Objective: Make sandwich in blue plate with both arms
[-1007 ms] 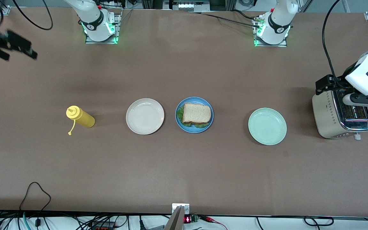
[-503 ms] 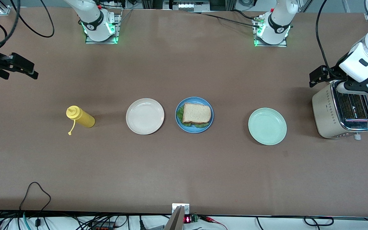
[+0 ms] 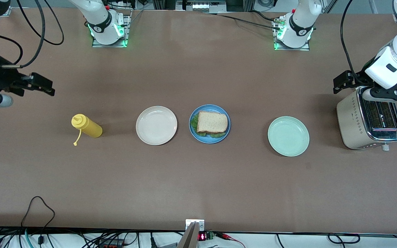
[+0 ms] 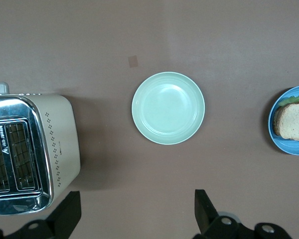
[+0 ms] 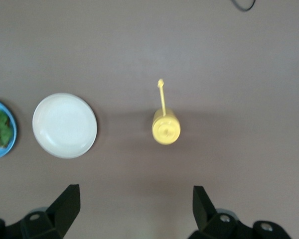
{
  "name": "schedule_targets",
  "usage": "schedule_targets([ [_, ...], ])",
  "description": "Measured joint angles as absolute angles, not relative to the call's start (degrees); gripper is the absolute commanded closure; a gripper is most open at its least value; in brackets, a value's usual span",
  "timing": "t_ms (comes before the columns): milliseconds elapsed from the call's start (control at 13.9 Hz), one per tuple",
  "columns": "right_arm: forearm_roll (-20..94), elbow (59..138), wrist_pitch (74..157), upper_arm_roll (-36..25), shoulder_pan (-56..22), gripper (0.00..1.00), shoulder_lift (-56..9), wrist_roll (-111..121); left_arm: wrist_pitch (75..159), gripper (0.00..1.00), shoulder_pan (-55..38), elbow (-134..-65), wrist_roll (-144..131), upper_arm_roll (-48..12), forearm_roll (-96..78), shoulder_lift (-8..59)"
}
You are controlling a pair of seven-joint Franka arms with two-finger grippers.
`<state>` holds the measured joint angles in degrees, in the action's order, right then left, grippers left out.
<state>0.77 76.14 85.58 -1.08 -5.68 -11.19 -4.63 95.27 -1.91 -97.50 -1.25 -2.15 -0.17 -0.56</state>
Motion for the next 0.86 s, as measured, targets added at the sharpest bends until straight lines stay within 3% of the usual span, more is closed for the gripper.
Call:
schedule_targets([
  [863,-1.43,76.47,84.60,-1.32,-2.97,0.00,-9.86,-5.02,95.27,0.00,-2.13,-97.47,-1.25,-2.47,-0.17,-0.85],
])
